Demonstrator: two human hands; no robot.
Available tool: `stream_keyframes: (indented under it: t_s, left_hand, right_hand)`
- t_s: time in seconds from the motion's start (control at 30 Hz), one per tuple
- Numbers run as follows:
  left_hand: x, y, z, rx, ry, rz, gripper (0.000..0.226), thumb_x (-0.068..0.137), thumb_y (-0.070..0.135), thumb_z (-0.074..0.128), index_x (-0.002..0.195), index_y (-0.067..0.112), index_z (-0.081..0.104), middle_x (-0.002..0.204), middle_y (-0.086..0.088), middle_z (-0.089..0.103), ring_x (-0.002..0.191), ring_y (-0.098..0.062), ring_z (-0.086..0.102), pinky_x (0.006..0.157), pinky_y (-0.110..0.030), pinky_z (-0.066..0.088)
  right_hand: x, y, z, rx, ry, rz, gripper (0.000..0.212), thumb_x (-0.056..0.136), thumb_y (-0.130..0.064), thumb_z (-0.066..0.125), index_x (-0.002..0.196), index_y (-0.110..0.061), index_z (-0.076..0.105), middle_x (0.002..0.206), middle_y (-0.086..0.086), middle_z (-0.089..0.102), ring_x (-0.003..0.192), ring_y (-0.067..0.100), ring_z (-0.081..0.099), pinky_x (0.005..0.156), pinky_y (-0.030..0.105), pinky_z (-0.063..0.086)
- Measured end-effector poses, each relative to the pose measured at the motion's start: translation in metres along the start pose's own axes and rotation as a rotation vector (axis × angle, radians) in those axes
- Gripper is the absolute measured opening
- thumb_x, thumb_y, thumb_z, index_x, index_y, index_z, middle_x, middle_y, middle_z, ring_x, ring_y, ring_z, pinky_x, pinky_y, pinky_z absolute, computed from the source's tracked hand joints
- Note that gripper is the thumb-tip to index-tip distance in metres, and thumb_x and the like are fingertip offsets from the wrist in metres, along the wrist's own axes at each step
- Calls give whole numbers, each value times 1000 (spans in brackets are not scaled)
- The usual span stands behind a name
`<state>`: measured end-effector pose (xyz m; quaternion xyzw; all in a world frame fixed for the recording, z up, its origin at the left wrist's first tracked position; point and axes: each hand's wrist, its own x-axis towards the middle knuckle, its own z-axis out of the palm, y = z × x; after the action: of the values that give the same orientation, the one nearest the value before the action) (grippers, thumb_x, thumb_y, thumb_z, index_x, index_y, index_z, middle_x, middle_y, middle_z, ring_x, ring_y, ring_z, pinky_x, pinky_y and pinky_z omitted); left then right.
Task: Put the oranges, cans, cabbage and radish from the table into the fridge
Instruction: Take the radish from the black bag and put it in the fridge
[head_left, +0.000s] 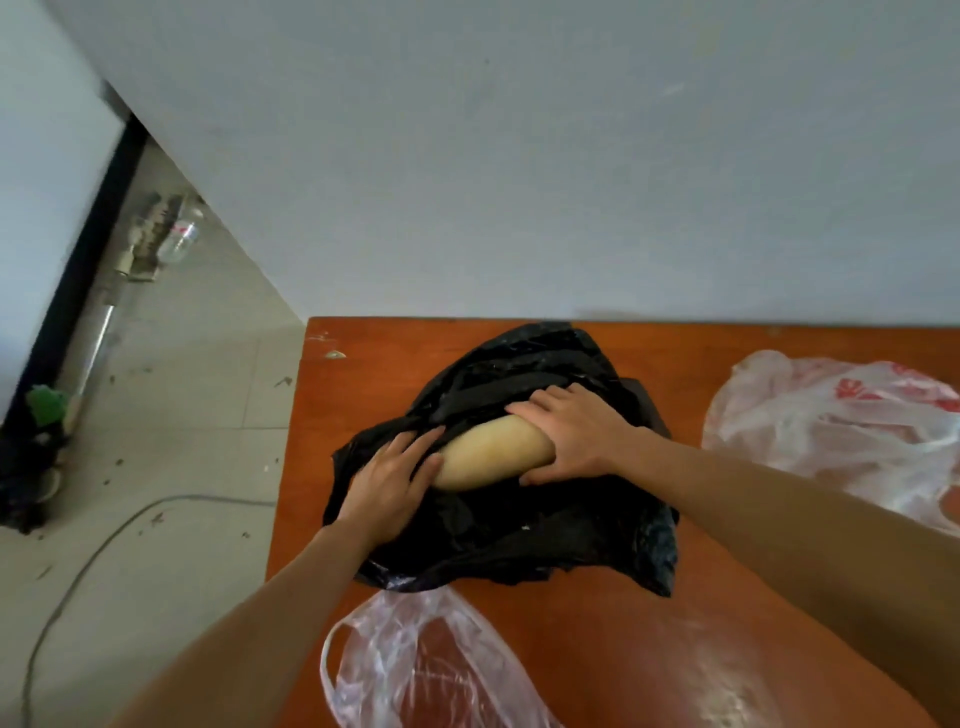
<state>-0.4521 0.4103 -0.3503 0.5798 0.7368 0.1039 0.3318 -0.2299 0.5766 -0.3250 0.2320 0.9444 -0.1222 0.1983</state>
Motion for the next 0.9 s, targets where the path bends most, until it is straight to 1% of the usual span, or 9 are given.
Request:
stream_keyframes:
  t_s: [0.1, 0.2, 0.37, 0.47, 0.57, 0.7, 0.77, 0.83, 0.9]
  left_hand:
    - [2, -1, 3, -137, 124, -11, 52, 99, 46, 26, 135, 17, 51, 137, -5, 52, 130, -25, 43, 101, -32, 33]
    - [7, 0, 4, -176, 197, -20, 46, 100, 35, 34, 125, 5, 58, 126, -10, 59, 121, -28, 50, 94, -26, 33]
    - [11, -8, -6, -127, 236, -6, 30, 101, 20, 41, 118, 6, 61, 117, -9, 64, 111, -27, 57, 87, -27, 38]
    - [8, -16, -1, -28, 214, 16, 28, 99, 13, 44, 122, 8, 59, 121, -8, 62, 112, -28, 56, 87, -36, 45]
    - [0, -17, 11, 180, 120, 30, 40, 94, 11, 49, 134, 11, 51, 132, -10, 52, 116, -34, 52, 85, -46, 47]
    - [-15, -4, 23, 447, 5, 48, 55, 99, 25, 40, 150, 17, 23, 151, -12, 28, 138, -33, 28, 110, -46, 30]
    - [-20, 0, 23, 531, -49, 52, 57, 100, 29, 36, 152, 18, 15, 155, -12, 19, 143, -32, 18, 114, -45, 23]
    - [-23, 5, 18, 622, -93, 65, 56, 101, 28, 35, 152, 18, 13, 155, -12, 19, 142, -32, 19, 112, -44, 26]
    - [-26, 10, 10, 704, -131, 75, 55, 100, 26, 38, 150, 19, 17, 150, -11, 25, 137, -32, 26, 109, -44, 29]
  right_hand:
    - [3, -10, 10, -57, 68, 23, 101, 68, -79, 56, 148, -24, 28, 131, 5, 47, 118, 27, 45, 95, 43, 36]
    - [5, -20, 9, -37, 37, 93, 95, 68, -67, 65, 145, -25, 27, 128, 5, 47, 117, 29, 45, 93, 46, 38]
    - [-14, -14, 15, 60, 50, 125, 86, 66, -58, 70, 137, -23, 36, 124, 4, 50, 115, 27, 47, 94, 44, 40]
    - [-30, -8, 18, 139, 84, 150, 86, 65, -58, 71, 135, -24, 37, 124, 1, 50, 115, 23, 47, 94, 40, 39]
    - [-40, -17, 16, 330, 148, 192, 83, 65, -55, 74, 134, -24, 40, 125, -3, 50, 113, 20, 49, 90, 36, 41]
    - [-48, -38, 8, 743, 305, 389, 82, 64, -48, 79, 132, -26, 40, 121, -8, 51, 108, 16, 53, 82, 31, 46]
    - [-52, -52, 4, 937, 475, 469, 78, 65, -40, 82, 129, -25, 40, 114, -10, 53, 102, 14, 56, 76, 29, 47]
    - [-52, -64, -7, 1106, 645, 542, 77, 65, -29, 84, 127, -26, 38, 110, -11, 53, 96, 11, 57, 71, 26, 48]
    - [-51, -69, -25, 1259, 706, 579, 81, 63, -21, 85, 128, -25, 37, 110, -11, 55, 98, 9, 58, 73, 26, 50]
